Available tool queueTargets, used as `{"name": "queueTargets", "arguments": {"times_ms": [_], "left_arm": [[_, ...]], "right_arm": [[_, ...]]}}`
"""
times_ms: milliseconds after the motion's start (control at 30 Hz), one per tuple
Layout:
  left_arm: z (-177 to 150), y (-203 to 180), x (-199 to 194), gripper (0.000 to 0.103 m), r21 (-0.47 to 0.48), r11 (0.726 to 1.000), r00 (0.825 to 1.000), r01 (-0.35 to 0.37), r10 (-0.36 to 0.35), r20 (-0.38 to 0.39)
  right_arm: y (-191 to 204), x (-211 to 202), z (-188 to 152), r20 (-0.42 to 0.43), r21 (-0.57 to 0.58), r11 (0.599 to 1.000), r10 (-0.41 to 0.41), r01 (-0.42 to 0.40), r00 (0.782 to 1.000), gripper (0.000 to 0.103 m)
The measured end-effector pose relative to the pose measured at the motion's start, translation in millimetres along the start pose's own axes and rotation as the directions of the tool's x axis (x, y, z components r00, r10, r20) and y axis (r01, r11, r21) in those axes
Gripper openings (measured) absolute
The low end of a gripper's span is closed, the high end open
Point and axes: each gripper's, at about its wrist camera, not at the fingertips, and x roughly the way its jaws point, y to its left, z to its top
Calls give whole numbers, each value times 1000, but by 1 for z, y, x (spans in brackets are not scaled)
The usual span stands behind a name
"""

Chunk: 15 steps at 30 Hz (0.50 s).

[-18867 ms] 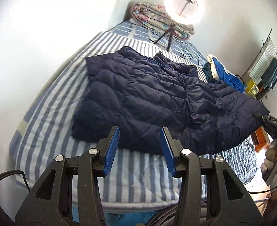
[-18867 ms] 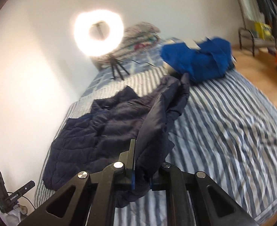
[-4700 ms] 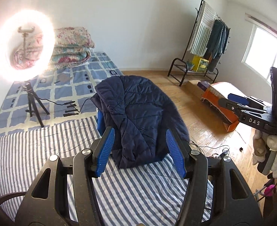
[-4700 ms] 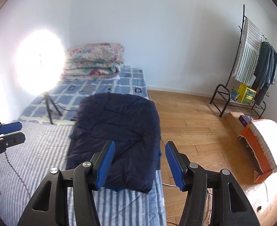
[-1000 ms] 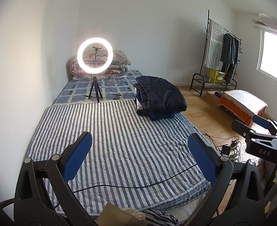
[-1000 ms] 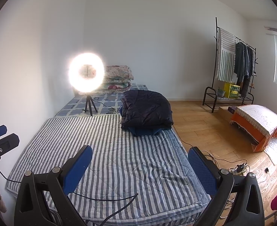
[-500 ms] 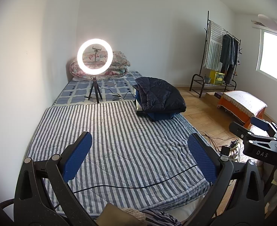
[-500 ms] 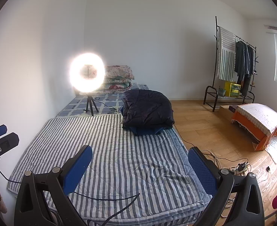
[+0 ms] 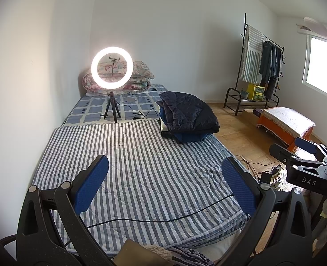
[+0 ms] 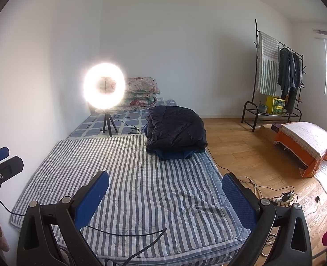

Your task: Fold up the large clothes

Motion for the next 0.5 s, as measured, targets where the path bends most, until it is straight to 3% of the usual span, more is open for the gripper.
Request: {"name": "queueTargets", "arguments": {"times_ms": [500], "left_arm": [[-1,-2,0,103,1,1000,1000,-1,1,1]], "right_arm": [[1,0,0,0,0,1000,1,-1,1000,103]]}}
